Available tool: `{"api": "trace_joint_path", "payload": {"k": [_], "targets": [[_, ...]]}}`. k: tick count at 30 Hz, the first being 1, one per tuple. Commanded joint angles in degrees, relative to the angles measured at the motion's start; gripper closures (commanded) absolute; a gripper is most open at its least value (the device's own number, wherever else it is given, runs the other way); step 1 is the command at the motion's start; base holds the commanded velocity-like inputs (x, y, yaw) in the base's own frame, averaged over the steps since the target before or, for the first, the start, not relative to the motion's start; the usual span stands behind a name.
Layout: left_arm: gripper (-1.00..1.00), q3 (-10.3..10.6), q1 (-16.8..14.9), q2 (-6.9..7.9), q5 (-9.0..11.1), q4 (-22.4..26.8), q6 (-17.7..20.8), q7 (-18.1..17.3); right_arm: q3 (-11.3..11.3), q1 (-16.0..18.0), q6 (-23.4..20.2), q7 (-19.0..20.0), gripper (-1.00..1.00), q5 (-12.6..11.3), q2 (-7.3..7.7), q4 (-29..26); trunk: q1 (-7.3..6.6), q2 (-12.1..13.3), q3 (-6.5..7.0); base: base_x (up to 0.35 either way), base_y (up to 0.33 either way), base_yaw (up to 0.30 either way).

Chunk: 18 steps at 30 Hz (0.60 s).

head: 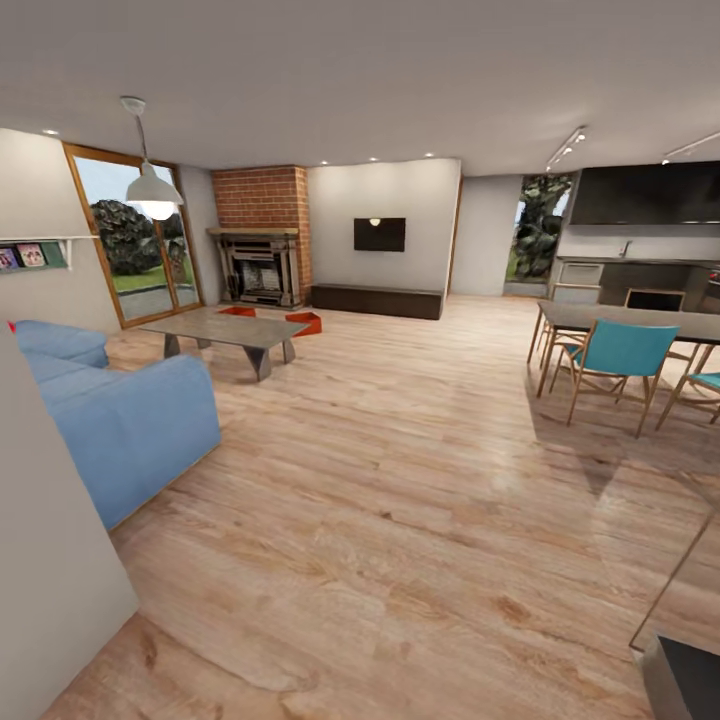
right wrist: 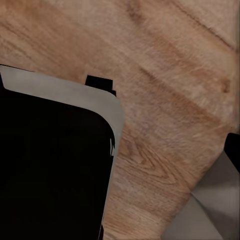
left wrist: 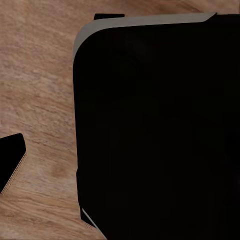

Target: Move the two storage containers from the living room to the garage. In the garage, place one container on the floor and stack the other container on top of it (either order is fine).

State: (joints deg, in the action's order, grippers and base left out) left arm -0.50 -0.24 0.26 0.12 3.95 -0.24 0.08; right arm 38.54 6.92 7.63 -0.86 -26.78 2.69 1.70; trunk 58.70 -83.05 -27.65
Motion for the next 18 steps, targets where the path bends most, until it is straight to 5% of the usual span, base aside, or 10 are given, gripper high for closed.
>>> {"api": "trace_joint_path", "payload": {"k": [1,18], "targets": [[-1.00,-0.04,-0.02,0.00,0.01,0.01,-0.03,0.01,0.48,0.07,0.28,-0.02,-1.00,-0.45,-0.01,0.15,0.03,-0.03,-0.06,0.323,0.000,0.000],[-1.00,-0.03,-0.02,0.00,0.06,0.01,0.06,0.01,0.48,0.09,0.28,-0.02,-1.00,-0.38,-0.03,0.15,0.03,-0.03,-0.06,0.323,0.000,0.000]]}}
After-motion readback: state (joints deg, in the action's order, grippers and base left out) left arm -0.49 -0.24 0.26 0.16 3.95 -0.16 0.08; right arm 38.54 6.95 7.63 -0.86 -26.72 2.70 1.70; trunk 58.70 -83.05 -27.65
